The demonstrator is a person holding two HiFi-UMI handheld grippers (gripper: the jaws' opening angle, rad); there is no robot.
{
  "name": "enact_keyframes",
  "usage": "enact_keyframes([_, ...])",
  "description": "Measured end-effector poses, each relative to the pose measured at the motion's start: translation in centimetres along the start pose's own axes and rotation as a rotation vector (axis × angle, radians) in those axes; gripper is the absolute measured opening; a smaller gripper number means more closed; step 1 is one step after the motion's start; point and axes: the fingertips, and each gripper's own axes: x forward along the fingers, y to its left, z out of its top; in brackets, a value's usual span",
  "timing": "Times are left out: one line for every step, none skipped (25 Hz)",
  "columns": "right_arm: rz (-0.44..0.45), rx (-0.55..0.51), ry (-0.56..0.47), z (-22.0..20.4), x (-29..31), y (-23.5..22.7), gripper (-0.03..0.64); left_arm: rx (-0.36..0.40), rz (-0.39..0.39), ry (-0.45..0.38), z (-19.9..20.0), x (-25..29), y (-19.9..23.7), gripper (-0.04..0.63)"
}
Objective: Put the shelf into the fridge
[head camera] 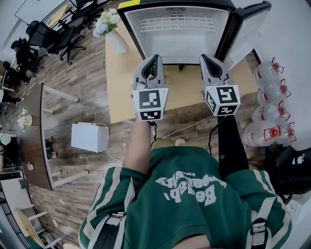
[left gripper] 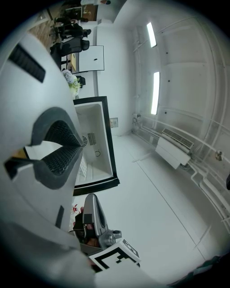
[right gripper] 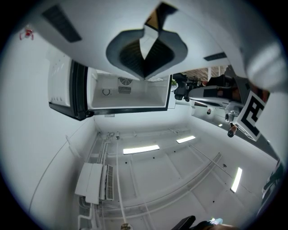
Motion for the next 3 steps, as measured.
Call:
enact_keyframes([-0.001, 0.000, 0.002, -0.07, 0.09, 0.01, 0.002, -0.001, 0.000, 0.002, -0.14, 0.07, 0.10, 0.000])
enact_keyframes([-0.003, 0.000, 0.003, -0.14, 0.17, 0.01, 0.002, -0.003, 0.000, 0.005, -0.28, 0.13, 0.20, 0.000])
enact_keyframes([-0.005, -0.001, 0.005, -0.21, 0.24, 0.01, 0.002, -0.004, 0.000, 0.007, -0.42, 0.19, 0.30, 0.000])
